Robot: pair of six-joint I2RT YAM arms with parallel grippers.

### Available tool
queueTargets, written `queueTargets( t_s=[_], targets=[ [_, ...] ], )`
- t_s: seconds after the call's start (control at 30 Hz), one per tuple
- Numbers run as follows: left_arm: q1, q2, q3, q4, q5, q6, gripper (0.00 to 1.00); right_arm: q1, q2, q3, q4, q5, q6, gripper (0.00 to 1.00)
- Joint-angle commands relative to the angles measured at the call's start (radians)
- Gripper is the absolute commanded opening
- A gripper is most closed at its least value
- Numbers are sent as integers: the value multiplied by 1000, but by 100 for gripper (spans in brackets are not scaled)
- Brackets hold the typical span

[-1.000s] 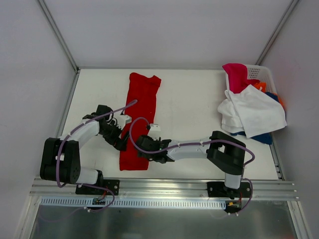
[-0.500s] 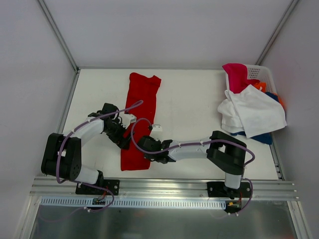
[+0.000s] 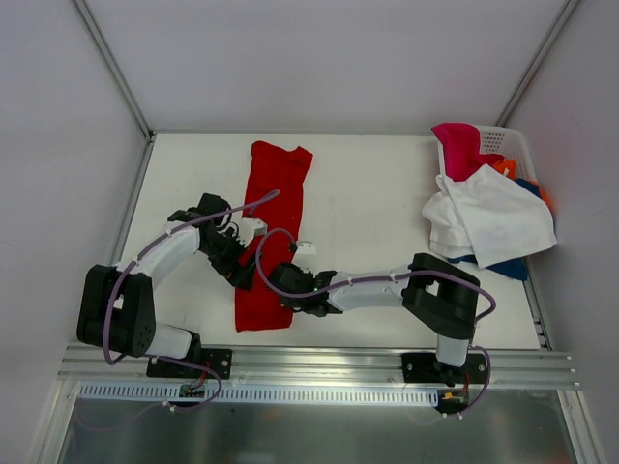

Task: Fold and stack the t-shirts
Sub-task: Fold the tshirt

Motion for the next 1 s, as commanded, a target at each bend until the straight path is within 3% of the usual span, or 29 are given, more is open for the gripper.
queueTargets(
  t_s=[0.0, 0.5, 0.67, 0.77, 0.97],
  targets=[
    [-23, 29, 8, -94, 18, 42, 88, -34, 10, -1, -77, 12, -39, 1],
    [-87, 167, 2, -24, 13, 32, 79, -94, 135, 125, -77, -45, -103, 0],
    [-147, 176, -24, 15, -54, 6, 51, -97, 150, 130, -77, -66, -88, 1],
    [-167, 190, -28, 26, -89, -7, 48, -97, 150, 122, -66, -79, -77, 1],
    [-218, 156, -43, 41, -161, -34, 23, -90, 130, 79, -64, -76, -56, 1]
  ],
)
